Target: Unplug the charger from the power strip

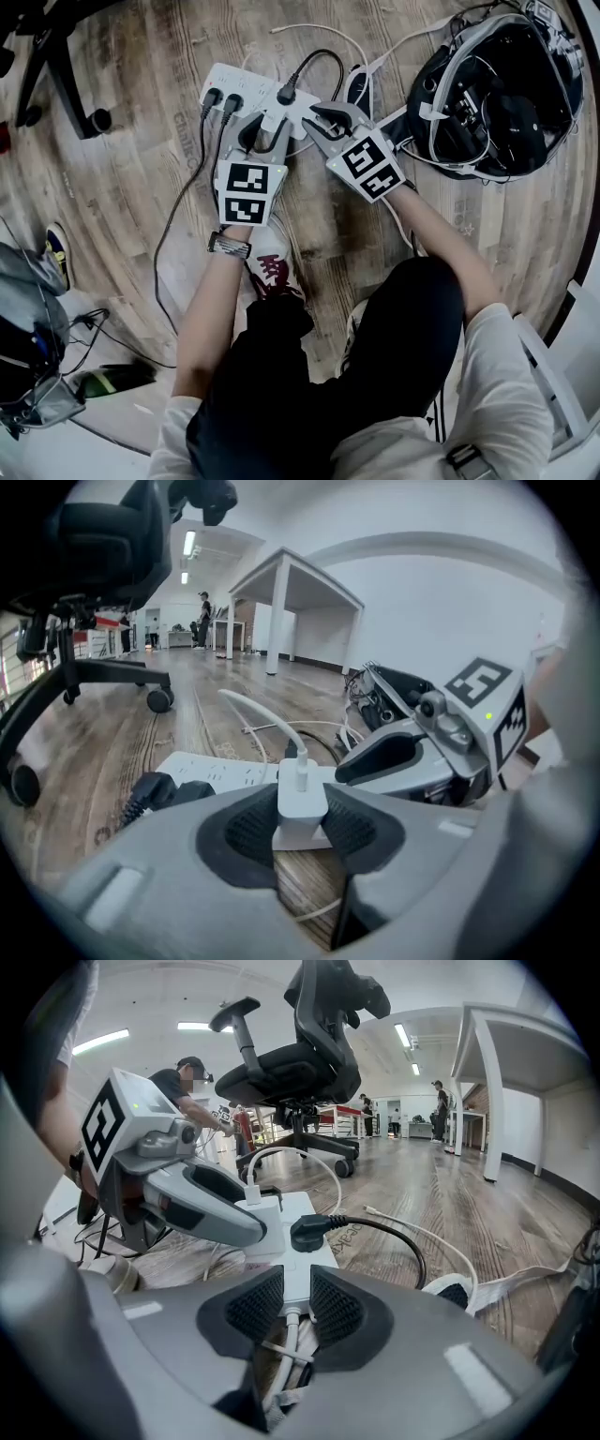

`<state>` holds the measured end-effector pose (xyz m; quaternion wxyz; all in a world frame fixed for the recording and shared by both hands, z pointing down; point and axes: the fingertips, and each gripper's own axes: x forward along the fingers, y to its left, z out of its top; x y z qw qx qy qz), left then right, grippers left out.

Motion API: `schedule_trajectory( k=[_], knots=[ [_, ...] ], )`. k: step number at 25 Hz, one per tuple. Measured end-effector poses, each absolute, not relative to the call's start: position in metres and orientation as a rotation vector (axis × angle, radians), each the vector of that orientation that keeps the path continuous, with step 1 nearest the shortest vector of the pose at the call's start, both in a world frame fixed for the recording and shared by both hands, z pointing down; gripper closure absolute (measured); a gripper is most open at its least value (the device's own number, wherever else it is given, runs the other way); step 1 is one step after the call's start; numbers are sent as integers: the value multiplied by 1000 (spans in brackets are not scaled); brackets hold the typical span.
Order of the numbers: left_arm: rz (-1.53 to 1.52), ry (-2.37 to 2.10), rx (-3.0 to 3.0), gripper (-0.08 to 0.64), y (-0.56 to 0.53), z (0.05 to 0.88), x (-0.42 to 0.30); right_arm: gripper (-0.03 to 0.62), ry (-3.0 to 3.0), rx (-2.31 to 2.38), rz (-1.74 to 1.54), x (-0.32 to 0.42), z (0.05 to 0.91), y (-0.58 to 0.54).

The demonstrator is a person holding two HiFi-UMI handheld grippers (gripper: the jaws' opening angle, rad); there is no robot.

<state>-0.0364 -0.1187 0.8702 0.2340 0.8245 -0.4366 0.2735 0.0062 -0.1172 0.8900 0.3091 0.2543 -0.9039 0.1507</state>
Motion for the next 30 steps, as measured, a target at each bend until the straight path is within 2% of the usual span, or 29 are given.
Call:
schedule_trajectory(
  k=[6,17,25,30],
  knots=[
    [585,-1171,2162,410,-120,869,-39,503,-2393,681,395,6,890,-119],
    [906,-1232,2264,422,-119,869,-34,503,-2392,681,387,6,890,-118],
    [630,-1182,2159,414,-121,868,-40,503,-2398,682,386,6,890,-118],
    [831,-1228,2271,420,-120,866,-36,503,-2398,684,386,6,890,-119]
  ],
)
